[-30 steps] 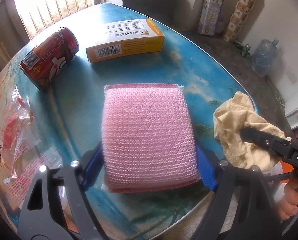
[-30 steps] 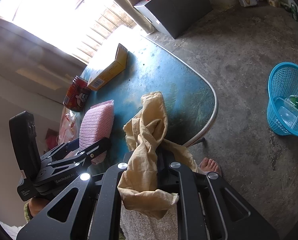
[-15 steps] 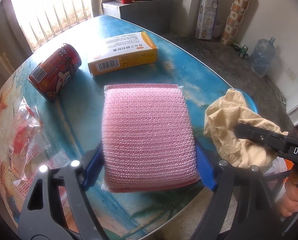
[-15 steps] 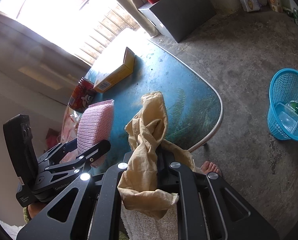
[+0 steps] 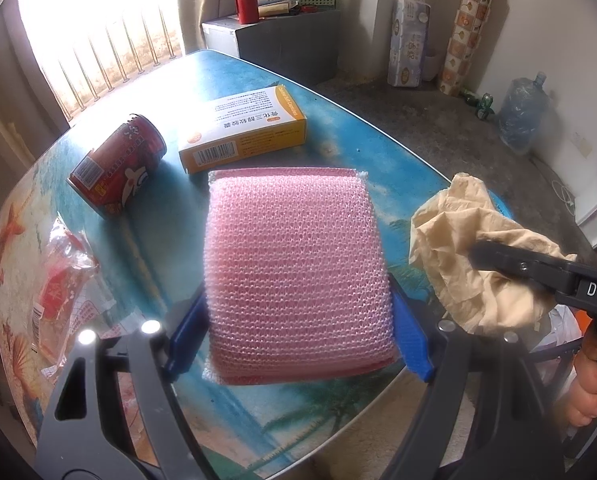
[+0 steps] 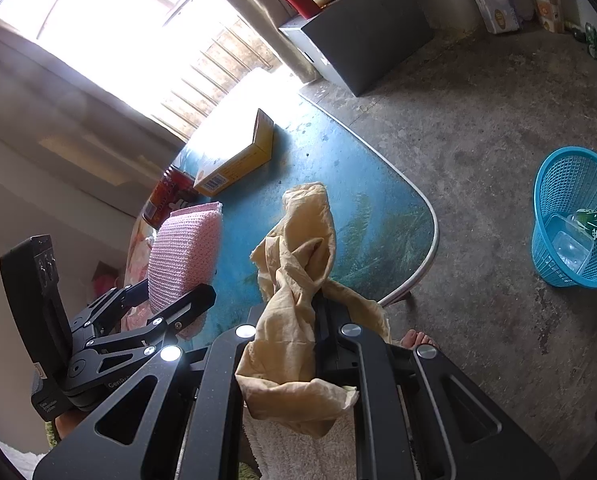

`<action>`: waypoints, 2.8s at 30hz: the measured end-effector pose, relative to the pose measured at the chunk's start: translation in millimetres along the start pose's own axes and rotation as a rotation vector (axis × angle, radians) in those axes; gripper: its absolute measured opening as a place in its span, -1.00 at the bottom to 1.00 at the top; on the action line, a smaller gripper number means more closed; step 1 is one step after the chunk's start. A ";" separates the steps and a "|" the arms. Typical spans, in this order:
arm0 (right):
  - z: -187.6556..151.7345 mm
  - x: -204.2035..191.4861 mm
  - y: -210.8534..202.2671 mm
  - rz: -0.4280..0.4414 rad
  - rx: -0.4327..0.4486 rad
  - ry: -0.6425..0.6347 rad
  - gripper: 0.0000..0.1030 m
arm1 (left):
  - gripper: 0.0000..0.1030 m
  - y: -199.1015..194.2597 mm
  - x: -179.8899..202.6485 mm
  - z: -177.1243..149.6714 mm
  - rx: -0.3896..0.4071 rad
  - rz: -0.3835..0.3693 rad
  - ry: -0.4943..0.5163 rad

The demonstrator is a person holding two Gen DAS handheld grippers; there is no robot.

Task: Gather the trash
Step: 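Lift the sponge and paper and carry both tools toward the blue basket, then open both tools over the blue basket to drop the sponge and paper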

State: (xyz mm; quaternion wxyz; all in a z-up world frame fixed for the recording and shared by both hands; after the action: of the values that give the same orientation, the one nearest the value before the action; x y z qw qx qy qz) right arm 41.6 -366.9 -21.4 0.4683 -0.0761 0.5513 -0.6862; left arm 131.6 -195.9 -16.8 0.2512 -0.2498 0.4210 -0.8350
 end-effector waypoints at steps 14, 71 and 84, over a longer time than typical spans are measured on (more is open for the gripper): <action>-4.2 7.8 -11.2 0.006 0.027 0.021 -0.79 | 0.49 -11.7 20.7 2.2 0.020 0.018 0.039; -15.0 327.2 -32.9 -0.320 0.150 0.595 -0.79 | 0.49 228.3 262.6 68.0 -0.314 -0.384 0.312; 40.3 390.3 51.0 -0.407 0.072 0.576 -0.62 | 0.56 349.7 295.5 108.2 -0.373 -0.345 0.301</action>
State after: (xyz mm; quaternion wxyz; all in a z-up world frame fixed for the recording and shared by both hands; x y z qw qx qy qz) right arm -119.4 -675.8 -209.0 0.1497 0.0291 0.6097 -0.7778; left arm 51.4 -626.1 -189.4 -0.0100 -0.2327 0.5513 -0.8011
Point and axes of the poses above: each gripper's, at about its wrist camera, not at the fingertips, and y roughly the way its jaws point, x to its right, z to its top, the point moved 1 cm from there along y, roughly the way its jaws point, and after that the axes turned 15 degrees about -z, right-handed, at the moved point
